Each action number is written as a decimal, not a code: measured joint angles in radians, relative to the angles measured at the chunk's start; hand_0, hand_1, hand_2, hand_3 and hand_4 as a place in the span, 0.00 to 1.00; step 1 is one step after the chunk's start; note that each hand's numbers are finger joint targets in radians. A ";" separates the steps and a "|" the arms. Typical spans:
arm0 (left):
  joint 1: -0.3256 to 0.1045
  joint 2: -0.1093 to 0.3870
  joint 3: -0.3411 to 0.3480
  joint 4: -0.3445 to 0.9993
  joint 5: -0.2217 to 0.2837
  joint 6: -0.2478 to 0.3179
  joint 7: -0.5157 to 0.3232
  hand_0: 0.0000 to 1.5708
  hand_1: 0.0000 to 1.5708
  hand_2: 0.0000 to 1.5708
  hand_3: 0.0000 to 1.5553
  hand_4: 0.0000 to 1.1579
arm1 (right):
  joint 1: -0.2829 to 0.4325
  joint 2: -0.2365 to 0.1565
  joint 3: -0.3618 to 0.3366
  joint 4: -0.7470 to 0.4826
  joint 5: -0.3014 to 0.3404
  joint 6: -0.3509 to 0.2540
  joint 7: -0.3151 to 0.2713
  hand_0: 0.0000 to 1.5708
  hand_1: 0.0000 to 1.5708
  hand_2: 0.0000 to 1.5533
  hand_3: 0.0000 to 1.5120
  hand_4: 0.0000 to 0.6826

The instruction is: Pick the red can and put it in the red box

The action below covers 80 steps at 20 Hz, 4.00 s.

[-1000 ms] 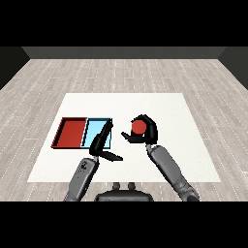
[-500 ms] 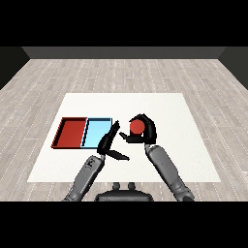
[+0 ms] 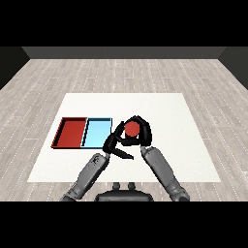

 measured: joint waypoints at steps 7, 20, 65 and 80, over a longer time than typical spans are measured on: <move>-0.020 0.000 -0.037 0.010 0.029 0.035 0.010 0.00 0.00 0.00 0.00 0.00 | -0.001 0.007 0.011 0.005 -0.007 0.015 -0.024 1.00 1.00 0.95 0.93 0.91; -0.040 0.023 -0.055 0.031 0.056 0.059 -0.042 0.00 0.00 0.00 0.00 0.00 | -0.063 -0.006 0.086 0.014 -0.029 -0.062 -0.008 1.00 1.00 0.95 0.93 0.96; -0.062 0.002 -0.062 0.052 0.058 0.367 -0.047 1.00 1.00 1.00 0.95 0.98 | -0.014 0.000 0.029 -0.008 0.058 -0.003 0.079 0.00 0.00 0.00 0.00 0.00; -0.074 0.081 0.085 0.022 -0.009 0.308 0.009 1.00 1.00 1.00 0.94 0.98 | 0.285 -0.132 -0.168 -0.356 -0.060 0.155 0.028 0.00 0.00 0.00 0.00 0.00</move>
